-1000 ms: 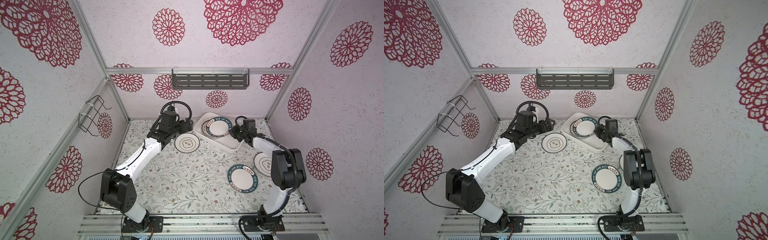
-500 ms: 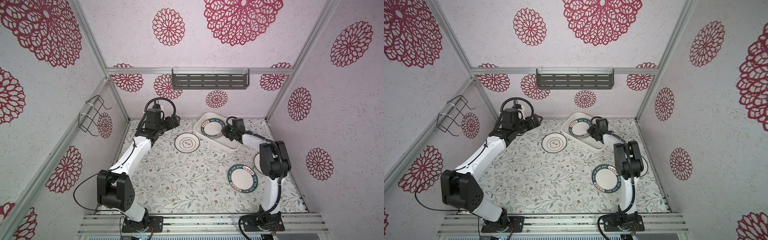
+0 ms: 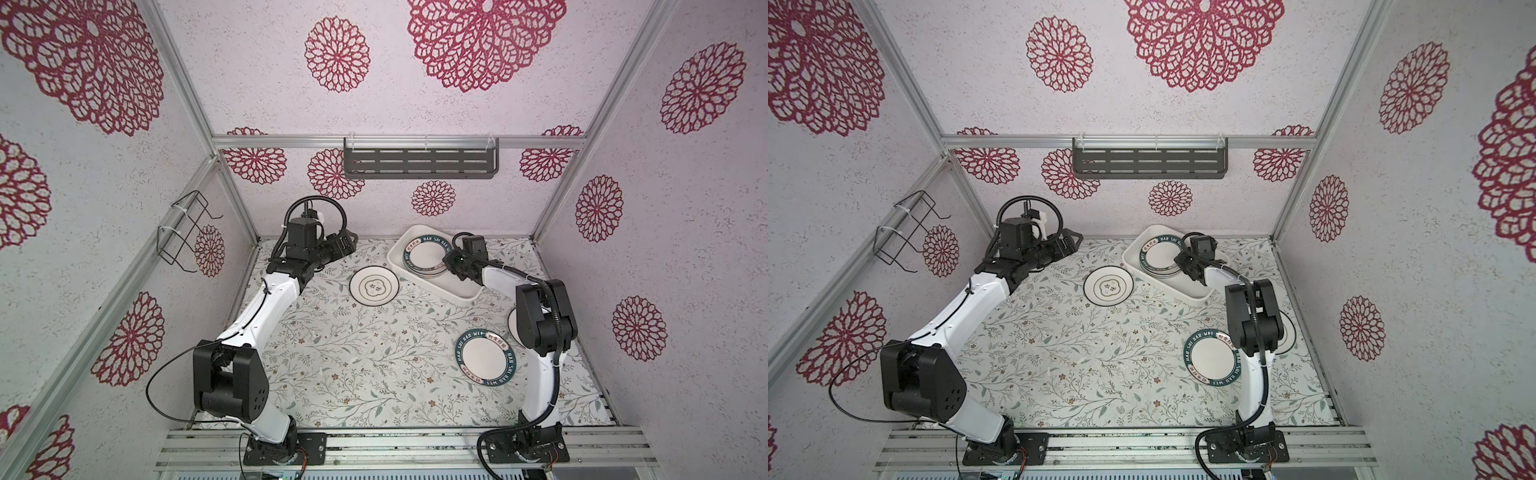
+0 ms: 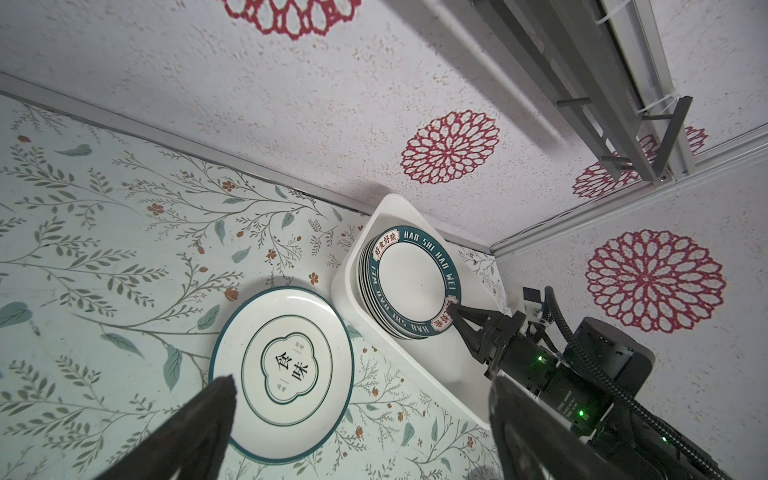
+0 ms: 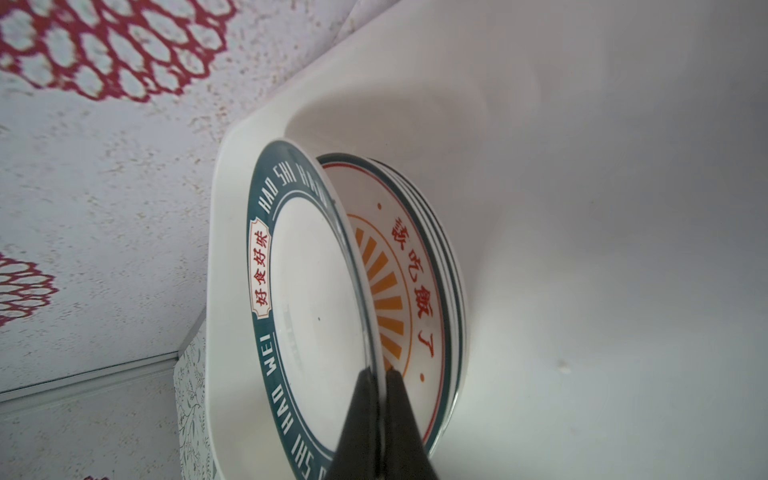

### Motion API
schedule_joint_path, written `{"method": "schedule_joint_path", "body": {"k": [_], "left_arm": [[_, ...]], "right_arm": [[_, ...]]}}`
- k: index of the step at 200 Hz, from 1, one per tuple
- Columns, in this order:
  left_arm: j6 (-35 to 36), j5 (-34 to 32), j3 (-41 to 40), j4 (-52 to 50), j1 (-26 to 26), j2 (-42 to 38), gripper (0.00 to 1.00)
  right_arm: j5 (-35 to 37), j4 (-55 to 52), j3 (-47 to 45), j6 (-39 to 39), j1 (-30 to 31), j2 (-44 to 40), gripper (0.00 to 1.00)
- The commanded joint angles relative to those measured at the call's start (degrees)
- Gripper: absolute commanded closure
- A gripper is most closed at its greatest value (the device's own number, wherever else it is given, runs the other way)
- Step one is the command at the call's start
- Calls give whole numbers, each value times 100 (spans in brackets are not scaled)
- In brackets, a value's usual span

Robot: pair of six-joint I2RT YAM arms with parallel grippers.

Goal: Place the plates into the plastic bin on the countertop
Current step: Place the plate in the plastic bin.

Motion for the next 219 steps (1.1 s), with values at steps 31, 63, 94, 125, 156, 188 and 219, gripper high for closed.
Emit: {"method": "schedule_joint_path", "body": {"k": [31,63,94,125,156,188,219], "left_arm": [[-52,52,-62,221,37,-45,3],[-67,38,-45,211,37,-43,3],[-89,75,-19,233,37,9,3],[-102,101,29,233,37,68,3],[-113,108,43,220,37,97,3],[-172,38,1,226,37,96,3],[-349,33,-19,284,37,104,3]], "right_arm": [[207,-129,230,31,24,74,92],[209,-264,304,-110,26,76,73],[232,-413,378,-261,35,58,67],[248,-549,455,-390,48,18,60],[262,-666,510,-539,54,-51,51],[206,-616,493,-662,60,-192,31],[-65,-464,458,-863,68,-385,16]]}}
